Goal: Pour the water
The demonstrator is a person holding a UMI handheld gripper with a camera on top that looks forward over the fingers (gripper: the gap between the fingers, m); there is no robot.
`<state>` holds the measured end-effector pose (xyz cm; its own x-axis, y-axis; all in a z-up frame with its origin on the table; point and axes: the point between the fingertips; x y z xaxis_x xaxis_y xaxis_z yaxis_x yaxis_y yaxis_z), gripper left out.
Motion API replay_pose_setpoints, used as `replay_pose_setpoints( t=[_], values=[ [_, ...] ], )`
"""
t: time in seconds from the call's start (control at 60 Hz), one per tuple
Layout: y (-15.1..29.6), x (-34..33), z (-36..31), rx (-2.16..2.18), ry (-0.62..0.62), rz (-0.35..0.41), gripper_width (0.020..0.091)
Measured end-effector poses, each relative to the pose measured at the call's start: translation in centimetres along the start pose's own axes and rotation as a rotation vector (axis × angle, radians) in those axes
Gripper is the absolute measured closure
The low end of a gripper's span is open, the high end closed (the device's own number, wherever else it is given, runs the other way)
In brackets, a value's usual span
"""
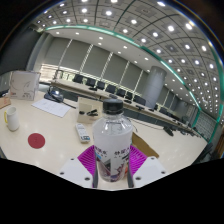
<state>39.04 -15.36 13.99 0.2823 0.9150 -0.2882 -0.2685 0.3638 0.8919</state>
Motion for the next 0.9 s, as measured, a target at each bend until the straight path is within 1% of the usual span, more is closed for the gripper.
replay_pose_setpoints(
  t=[0.15, 0.3, 0.467, 0.567, 0.7, 0.85, 0.9],
  values=[
    [7.7, -1.6, -2.9, -0.245, -0.077, 0.063, 0.0706],
    [14.9, -3.2, -9.3, -0.556, -0.139, 0.141, 0.0708],
    [19.6, -4.1, -18.4, -0.892, -0.164, 0.238, 0.0706],
    [20.4, -3.7, -24.2, -1.098, -0.171, 0.295, 0.0705],
    [19.6, -2.5, -29.7, -1.332, -0.180, 0.344, 0.0707],
    [18.2, -0.9, -32.5, -1.579, -0.231, 0.365, 0.0706],
    [17.8, -0.6, -33.1, -1.618, -0.224, 0.368, 0.0706]
  ],
)
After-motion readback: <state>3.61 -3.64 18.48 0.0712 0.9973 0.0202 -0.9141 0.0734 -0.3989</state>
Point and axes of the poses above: the point between the fingertips, and its own axes, seen from behind it with the camera up: z to the right, y up, x forward, the way the camera looks
